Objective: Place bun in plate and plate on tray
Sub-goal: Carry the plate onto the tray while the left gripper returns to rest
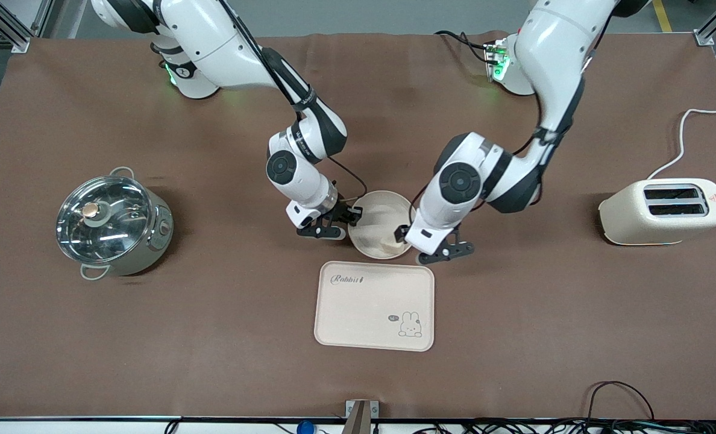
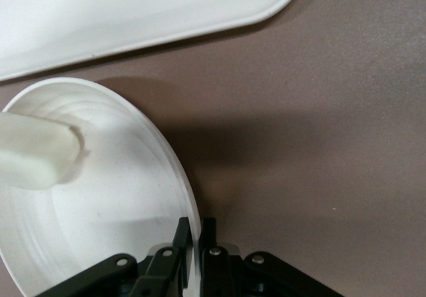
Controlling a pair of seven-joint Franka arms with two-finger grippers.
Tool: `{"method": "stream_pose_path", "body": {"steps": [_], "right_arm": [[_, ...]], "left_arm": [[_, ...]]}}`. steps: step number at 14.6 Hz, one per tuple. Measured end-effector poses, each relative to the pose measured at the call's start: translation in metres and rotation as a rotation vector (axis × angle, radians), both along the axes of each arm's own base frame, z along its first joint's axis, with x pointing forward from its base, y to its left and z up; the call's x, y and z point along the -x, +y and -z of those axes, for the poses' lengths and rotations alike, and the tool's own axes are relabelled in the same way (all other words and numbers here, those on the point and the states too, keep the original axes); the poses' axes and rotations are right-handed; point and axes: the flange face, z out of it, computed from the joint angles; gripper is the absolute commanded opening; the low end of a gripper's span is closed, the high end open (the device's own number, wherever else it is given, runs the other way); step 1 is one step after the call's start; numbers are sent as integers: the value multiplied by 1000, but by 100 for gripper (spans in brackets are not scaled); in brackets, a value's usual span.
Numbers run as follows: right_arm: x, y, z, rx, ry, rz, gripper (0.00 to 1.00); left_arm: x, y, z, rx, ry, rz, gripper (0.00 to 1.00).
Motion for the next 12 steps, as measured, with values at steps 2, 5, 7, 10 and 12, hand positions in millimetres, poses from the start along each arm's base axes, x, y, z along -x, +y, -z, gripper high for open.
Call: {"method": "stream_pose_path", "body": {"steps": [2, 5, 7, 10, 12], "right_arm": [[0, 0, 0, 0, 0, 0, 0], [-4, -1, -4, -4, -8, 5, 0], [-18, -8, -12, -14, -26, 29, 0], [-51, -26, -31, -60, -49, 105, 0], [-71, -29, -51, -109, -67, 156, 0]], "left_arm": [[-17, 50, -55, -18, -24, 87, 100], [-41, 138, -108, -33, -63, 197, 100], [-50, 191, -128, -46, -67, 256, 100], [-49, 249, -173, -62, -74, 302, 100], [-39, 264, -220, -71, -55, 290, 100]]}}
